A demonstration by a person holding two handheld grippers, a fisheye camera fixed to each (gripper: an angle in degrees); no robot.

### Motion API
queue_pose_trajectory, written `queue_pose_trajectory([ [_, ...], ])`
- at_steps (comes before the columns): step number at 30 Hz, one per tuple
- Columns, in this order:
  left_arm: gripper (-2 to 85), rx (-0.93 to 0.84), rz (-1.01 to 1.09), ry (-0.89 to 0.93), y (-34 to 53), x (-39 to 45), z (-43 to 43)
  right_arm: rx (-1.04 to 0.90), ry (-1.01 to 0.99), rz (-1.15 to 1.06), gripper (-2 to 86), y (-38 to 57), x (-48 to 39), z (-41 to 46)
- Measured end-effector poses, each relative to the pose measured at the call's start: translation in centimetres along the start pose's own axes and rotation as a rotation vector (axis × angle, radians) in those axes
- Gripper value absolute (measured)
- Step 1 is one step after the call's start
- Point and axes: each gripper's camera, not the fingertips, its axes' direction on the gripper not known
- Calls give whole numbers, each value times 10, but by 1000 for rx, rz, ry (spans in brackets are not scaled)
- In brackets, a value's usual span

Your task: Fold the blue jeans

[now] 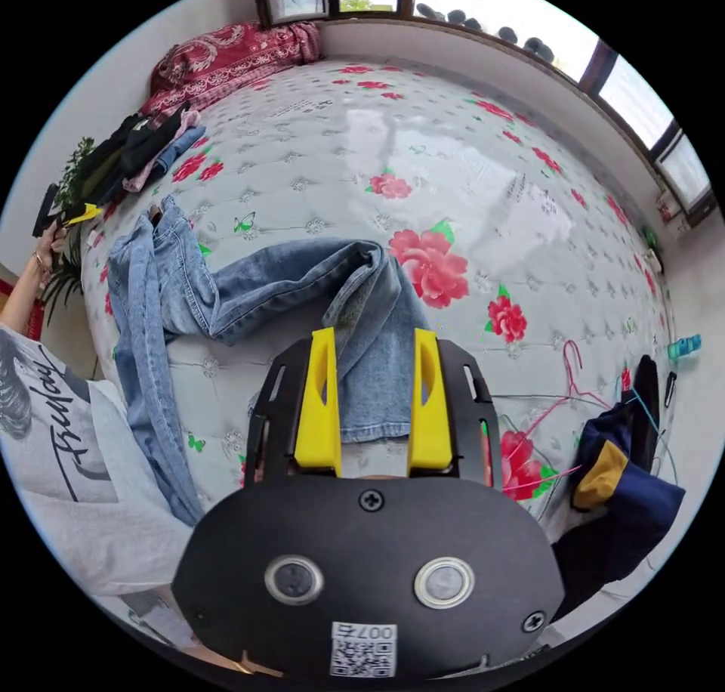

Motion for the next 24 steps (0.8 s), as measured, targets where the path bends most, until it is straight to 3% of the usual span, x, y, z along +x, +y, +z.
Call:
queue_pose_trajectory([
  [6,126,-268,125,118,-120,34,131,22,-141,191,112,40,-10,11],
  [9,136,-401,192,-32,-135,51,182,60,-78,226,97,49,-21,5],
  [13,114,-461,322,-294,-123,84,221,-67,-70,246,38,39,-12,38],
  [15,84,-510,391,-310,-122,96,224,-151,-72,233,15,33,-10,48],
  [18,62,-425,396,-279,-116,98,188,-108,17,188,2,39,-3,5],
  [24,60,-200,305,-307,-82,84,75,74,144,170,-2,78,43,-184],
])
